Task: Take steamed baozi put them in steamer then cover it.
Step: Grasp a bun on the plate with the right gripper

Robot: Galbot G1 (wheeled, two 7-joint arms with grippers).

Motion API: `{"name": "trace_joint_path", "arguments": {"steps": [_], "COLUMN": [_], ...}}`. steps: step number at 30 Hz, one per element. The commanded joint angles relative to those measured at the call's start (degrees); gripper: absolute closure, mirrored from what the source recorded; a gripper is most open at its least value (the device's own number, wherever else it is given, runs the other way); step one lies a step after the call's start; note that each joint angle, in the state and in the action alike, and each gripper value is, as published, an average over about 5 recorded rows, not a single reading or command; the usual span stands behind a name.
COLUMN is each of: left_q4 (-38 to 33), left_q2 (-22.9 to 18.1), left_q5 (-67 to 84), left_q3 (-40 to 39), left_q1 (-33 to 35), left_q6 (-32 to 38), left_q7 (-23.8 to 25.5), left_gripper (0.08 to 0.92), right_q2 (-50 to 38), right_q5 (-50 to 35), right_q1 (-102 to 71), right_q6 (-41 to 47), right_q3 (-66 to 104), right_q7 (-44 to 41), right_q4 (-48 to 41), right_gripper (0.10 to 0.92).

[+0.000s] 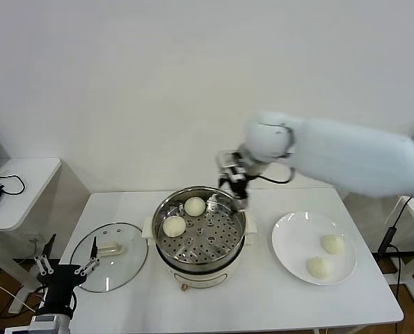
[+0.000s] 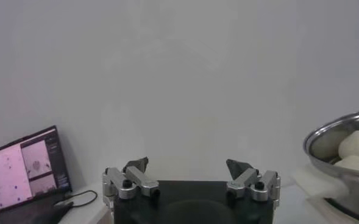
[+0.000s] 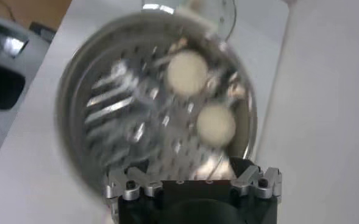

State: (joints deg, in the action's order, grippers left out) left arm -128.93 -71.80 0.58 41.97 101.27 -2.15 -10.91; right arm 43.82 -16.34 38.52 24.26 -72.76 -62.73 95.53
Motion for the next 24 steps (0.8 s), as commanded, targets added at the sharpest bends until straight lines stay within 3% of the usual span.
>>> {"name": "trace_joint_path", "arguments": {"steps": [1,11,16,24], "left_q4": [-0.1,0.4,0.3,0.3], "left_q2": [0.0,-0.9,-1.2,-1.7], "left_q5": [0.0,-1.1,-1.8,-2.6], "left_q3": [-0.3,-0.9,-1.0,-0.9], "left_q1": [0.1,0.8,1.0,2.0], "left_q6": [-0.1,0.0,-0.2,-0.2], "left_q7": [0.0,0.0,0.0,-0.1], "left_gripper": [0.177,0.177,0.177,0.177], "right_q2": [-22.5,-31.8,-30.4,-24.8], "right_q5": [11.4,21.3,23.8,27.0], "right_q1": [-4.2,-38.2,-50.9,-54.8], "right_q6": [-7.0,-9.4,-10.4,-10.8], "right_q3": [-0.8,23.6,35.5,38.0], "right_q7": [-4.2,-2.7,-2.2,-0.9], "right_q4": [9.5,7.2,3.3,-1.6], "right_gripper": [0.202,0.202,0.203,0.203]}}
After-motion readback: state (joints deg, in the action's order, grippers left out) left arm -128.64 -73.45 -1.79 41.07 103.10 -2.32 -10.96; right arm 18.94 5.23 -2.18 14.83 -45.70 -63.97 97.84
